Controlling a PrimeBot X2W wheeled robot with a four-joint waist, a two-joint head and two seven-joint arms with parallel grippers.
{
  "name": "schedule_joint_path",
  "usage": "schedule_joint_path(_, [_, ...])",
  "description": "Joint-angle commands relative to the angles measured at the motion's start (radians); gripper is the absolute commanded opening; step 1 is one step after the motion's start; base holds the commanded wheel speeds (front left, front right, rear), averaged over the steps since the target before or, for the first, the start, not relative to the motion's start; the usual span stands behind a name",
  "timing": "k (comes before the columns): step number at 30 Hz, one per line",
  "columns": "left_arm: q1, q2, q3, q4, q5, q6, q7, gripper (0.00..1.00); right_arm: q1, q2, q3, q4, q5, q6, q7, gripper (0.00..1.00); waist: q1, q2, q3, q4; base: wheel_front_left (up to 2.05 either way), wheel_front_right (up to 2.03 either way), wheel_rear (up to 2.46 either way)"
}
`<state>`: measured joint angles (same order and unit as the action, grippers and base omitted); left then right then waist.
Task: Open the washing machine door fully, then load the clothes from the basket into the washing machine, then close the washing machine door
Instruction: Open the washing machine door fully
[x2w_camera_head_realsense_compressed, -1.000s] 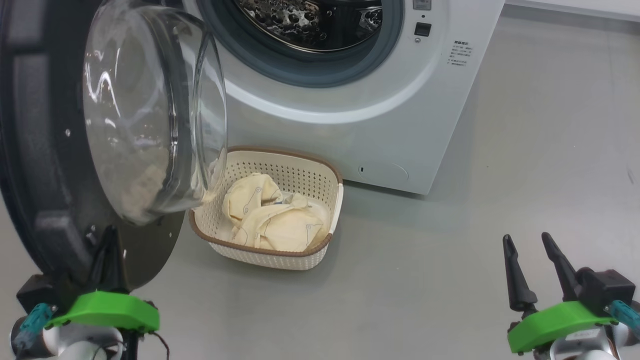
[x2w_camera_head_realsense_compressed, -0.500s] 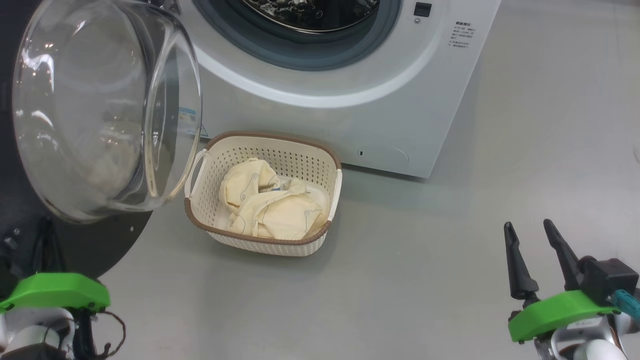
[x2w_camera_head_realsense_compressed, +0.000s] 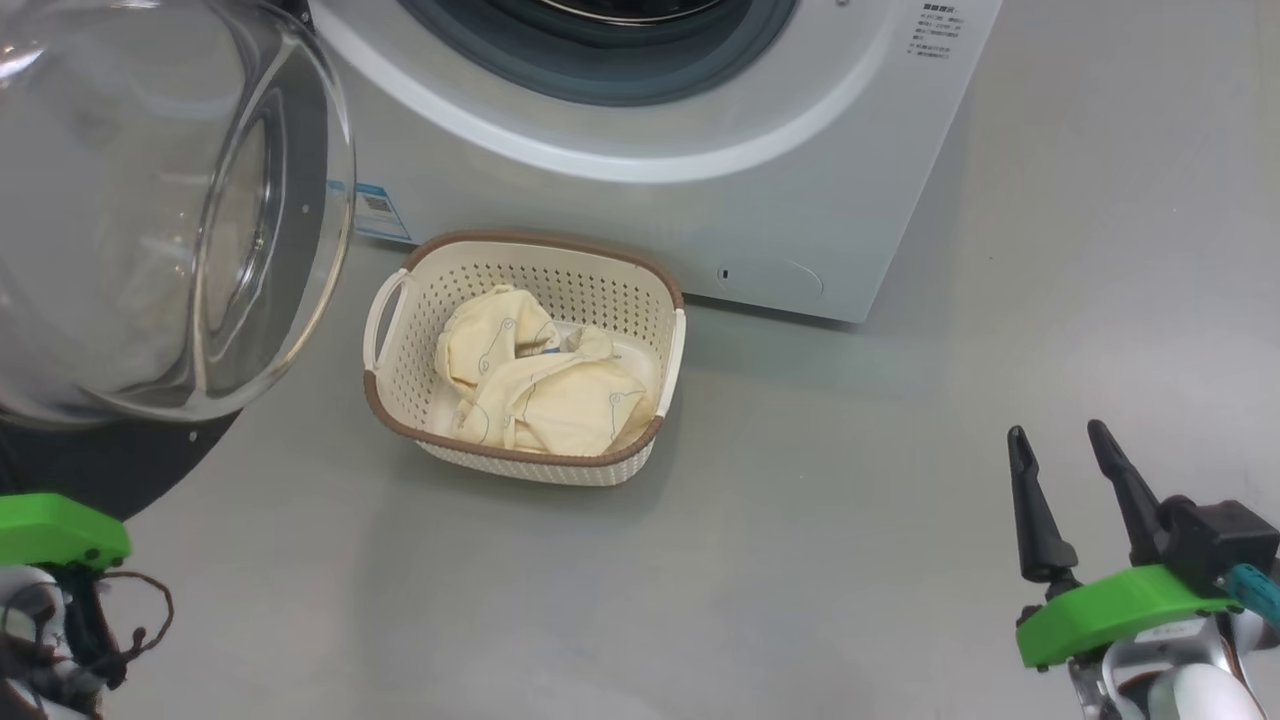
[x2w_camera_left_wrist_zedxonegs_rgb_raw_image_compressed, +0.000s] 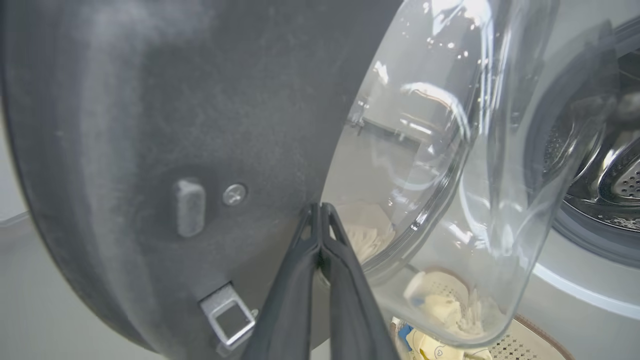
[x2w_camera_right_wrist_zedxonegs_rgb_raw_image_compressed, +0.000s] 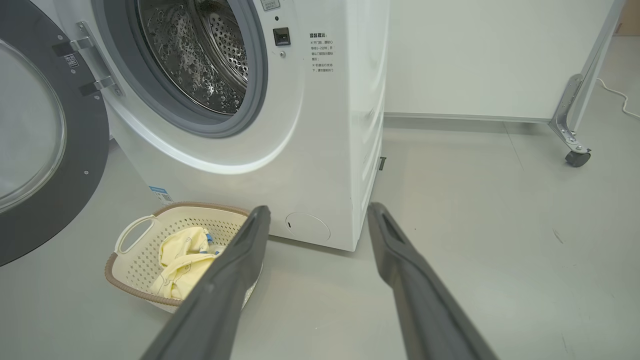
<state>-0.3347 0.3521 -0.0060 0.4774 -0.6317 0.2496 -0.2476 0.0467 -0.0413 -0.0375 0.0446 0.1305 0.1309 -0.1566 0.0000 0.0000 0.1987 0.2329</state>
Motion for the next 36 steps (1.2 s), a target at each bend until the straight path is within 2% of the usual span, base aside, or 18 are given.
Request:
schedule_joint_path(1, [-0.05,0.061,0.059,-0.017,0.009,0.067,-0.014,0.0,-0.047,-0.009,0.018,-0.037,-0.01,0.0,0.002,1.0,0.0,0.0,0.003,0.0,0.0,0.0,0.0])
schedule_joint_path(13, [-0.141,0.102,0.163,0.126,0.066,0.001,-0.014,0.0,-0.062,-0.009,0.021,-0.032,-0.015,0.0,0.005,1.0,0.0,0.0,0.016,-0.006,0.0,0.0,0.0])
schedule_joint_path(23, [-0.186,0.118,0.218,0.21,0.118,-0.035,-0.014,0.0,-0.063,-0.009,0.024,-0.03,-0.014,0.0,0.004,1.0,0.0,0.0,0.007,-0.009,0.0,0.0,0.0])
schedule_joint_path(30, [-0.19,0.104,0.248,0.219,0.158,-0.052,-0.014,0.0,-0.059,-0.009,0.027,-0.024,-0.009,0.0,0.003,1.0,0.0,0.0,-0.003,-0.01,0.0,0.0,0.0])
schedule_joint_path(36, [-0.151,0.058,0.278,0.165,0.198,-0.067,-0.014,0.0,-0.055,-0.009,0.025,-0.02,-0.004,0.0,0.002,1.0,0.0,0.0,-0.015,-0.01,0.0,0.0,0.0])
